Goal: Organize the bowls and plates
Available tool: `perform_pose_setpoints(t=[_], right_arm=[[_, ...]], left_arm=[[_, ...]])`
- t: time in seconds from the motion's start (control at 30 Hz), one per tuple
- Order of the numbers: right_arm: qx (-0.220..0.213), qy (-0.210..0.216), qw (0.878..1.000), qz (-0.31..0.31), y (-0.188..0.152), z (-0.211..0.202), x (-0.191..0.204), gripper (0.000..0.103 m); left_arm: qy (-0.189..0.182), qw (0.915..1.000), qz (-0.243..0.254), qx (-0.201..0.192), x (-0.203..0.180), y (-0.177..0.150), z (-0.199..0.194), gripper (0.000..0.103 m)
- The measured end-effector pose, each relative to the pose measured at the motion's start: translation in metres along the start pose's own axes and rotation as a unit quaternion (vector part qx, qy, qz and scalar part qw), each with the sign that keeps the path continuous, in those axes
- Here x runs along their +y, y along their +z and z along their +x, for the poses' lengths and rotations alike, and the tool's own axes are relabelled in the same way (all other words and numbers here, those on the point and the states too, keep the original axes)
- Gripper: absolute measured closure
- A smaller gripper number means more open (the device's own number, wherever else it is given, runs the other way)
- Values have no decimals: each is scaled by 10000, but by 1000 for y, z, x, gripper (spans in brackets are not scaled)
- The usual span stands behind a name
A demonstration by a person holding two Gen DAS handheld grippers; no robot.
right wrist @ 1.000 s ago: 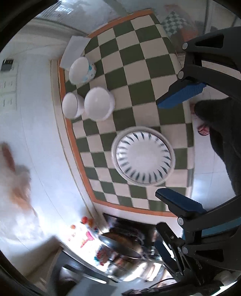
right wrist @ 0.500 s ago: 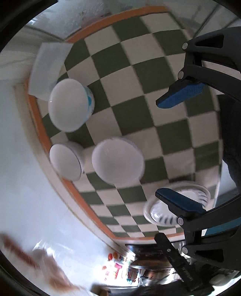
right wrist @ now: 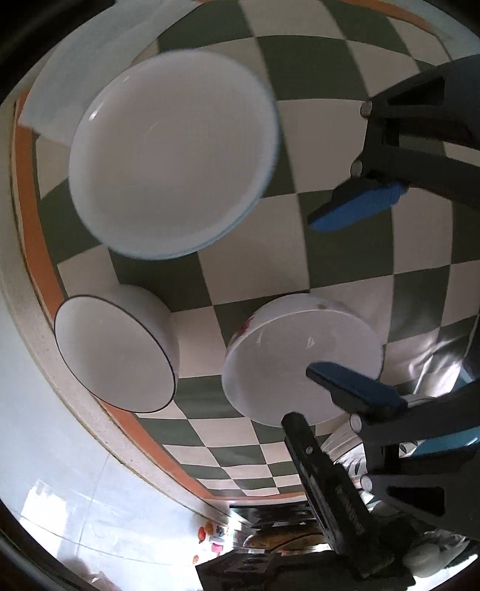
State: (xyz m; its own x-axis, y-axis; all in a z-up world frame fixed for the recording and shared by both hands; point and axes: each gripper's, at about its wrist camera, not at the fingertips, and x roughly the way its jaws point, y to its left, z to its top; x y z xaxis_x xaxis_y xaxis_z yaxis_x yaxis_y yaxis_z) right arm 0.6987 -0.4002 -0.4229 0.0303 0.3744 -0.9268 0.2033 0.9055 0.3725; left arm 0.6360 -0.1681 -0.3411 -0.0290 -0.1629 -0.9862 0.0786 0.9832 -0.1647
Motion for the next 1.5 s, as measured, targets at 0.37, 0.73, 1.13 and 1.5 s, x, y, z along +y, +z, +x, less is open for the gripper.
perform_pose_setpoints(t=[0.37, 0.73, 1.13, 1.5], right_arm=[[23, -167, 9998, -94, 4, 15, 16, 93], [75, -150, 9999, -3, 0, 13, 17, 94], [57, 80, 9999, 40, -26, -24, 12, 94], [356, -29, 9991, 231, -93, -31, -21, 94]], left_arm=[[-41, 9999, 95, 135, 1, 4, 6, 96], [-46, 9999, 111, 110, 3, 2, -1, 96], [-175, 9994, 312, -34, -13, -31, -36, 96], [-241, 9969, 531, 529, -35, -86, -1, 96]])
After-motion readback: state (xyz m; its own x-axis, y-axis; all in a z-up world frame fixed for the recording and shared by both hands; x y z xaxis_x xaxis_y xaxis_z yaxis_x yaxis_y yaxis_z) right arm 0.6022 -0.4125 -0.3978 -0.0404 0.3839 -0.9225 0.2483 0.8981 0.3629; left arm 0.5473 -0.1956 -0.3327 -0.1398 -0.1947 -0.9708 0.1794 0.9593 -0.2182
